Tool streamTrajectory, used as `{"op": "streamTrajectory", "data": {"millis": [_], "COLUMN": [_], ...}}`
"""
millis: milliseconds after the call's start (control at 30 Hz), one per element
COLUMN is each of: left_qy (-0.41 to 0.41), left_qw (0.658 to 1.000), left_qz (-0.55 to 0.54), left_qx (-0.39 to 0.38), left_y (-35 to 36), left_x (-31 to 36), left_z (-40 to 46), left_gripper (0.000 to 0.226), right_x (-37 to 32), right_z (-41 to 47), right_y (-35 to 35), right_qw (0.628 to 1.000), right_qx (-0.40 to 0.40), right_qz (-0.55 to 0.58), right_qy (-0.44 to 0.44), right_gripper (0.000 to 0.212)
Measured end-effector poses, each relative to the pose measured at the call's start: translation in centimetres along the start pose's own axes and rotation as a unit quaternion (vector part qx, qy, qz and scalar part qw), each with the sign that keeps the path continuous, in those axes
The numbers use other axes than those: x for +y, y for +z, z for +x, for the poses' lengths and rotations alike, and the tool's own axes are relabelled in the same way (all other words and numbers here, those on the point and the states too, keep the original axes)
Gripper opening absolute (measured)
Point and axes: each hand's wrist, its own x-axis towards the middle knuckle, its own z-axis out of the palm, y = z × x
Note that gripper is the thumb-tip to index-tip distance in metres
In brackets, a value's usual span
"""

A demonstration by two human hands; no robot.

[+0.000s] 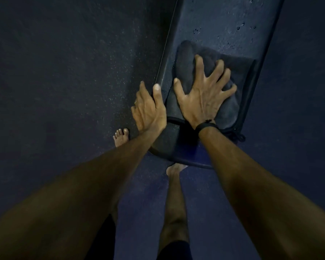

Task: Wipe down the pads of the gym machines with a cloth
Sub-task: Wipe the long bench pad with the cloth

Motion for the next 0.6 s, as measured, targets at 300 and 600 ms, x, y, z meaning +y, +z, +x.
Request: {"op": "streamTrajectory", "data": {"millis": [300,600], "left_qy": [0.058,0.069], "left_qw": [0.989,0.983], "left_qz": [0.127,0.161], "left_qx": [0.052,0.058], "left_y": [0.3,0.5], "left_x": [0.1,-0.2], "left_z": [0.3,0.8], "left_gripper": [0.073,0.067], "right_x": [1.0,5.4], "right_z": [3.0,-12.1], "right_y": [-0.3,0.2], "right_qw": [0.997,0.989], "right_qx": [0.051,0.021], "right_qz": [0.036,0.107], "right_qy": [-0.037,-0.1], "right_gripper": [0.047,0.051]}}
